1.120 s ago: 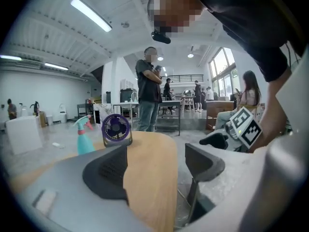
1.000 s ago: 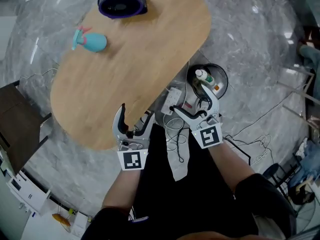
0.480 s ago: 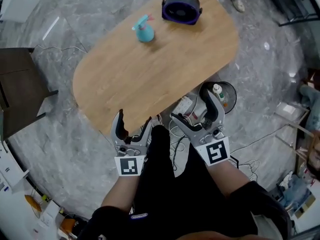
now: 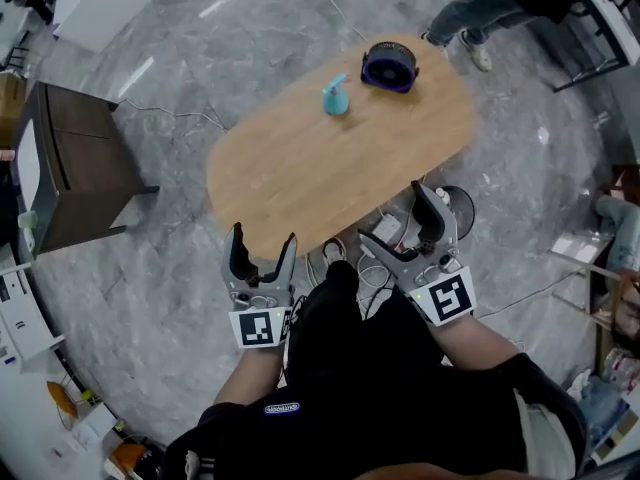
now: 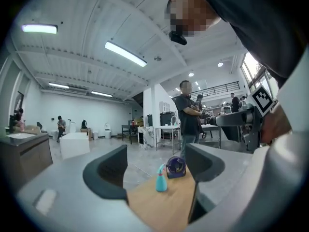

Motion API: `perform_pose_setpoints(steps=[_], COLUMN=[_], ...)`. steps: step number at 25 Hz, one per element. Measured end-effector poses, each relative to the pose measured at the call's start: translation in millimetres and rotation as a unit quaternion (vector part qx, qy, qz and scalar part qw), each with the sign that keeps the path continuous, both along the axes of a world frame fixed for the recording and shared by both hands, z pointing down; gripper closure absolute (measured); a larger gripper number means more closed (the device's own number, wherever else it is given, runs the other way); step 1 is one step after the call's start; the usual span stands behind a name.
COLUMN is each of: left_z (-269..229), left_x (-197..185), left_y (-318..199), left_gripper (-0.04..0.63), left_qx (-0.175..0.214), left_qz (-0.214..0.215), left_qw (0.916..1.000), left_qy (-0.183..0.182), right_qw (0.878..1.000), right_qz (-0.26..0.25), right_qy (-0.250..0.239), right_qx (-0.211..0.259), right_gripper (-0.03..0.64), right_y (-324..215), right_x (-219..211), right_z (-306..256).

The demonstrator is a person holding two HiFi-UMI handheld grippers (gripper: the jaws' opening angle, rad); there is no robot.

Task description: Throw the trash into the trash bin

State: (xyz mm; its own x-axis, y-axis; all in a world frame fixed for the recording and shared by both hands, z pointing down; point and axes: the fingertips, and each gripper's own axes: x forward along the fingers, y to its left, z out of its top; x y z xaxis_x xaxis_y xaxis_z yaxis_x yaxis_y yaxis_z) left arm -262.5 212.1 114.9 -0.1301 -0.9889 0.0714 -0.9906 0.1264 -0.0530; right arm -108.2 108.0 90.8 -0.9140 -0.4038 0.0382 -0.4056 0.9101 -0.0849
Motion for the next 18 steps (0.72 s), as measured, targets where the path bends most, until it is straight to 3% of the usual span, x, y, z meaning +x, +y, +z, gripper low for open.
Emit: perform_pose_setpoints(steps=[4,11,15,17,18], left_z=[-66,-170,-229,-246,-251], left_x=[3,34,92,133,154], left_y=[12,21,19,16,14], left_gripper=[0.212,0.225,0.248,0.288,0.347], left_qx=[0.029,0.027,0.067,0.078,0.076], left_qz=[0.014,0.04,0.067,0.089,0.102], left_qw=[0.9995,0.9986,0.9948,0.9923,0.9914], left_qy=[0.002,-0.021,-0.038,-0.037,-0.031], right_qw=[1.0,0.995,0.99,0.989,0.989], right_qz=[-0.029,-0.061,-0.07,-0.071,-0.071], right_qy=[-0.007,-0.073,-0.105,-0.107,-0.11], right_qx=[-0.002,0.019,0.058,0.066,0.066], right_gripper=[0.168,0.202,0.242,0.259,0.271], right_y=[20,44,56,57,57], right_x=[-4,16,65,98,116], right_z=[-44,-172,-230,-247,-254])
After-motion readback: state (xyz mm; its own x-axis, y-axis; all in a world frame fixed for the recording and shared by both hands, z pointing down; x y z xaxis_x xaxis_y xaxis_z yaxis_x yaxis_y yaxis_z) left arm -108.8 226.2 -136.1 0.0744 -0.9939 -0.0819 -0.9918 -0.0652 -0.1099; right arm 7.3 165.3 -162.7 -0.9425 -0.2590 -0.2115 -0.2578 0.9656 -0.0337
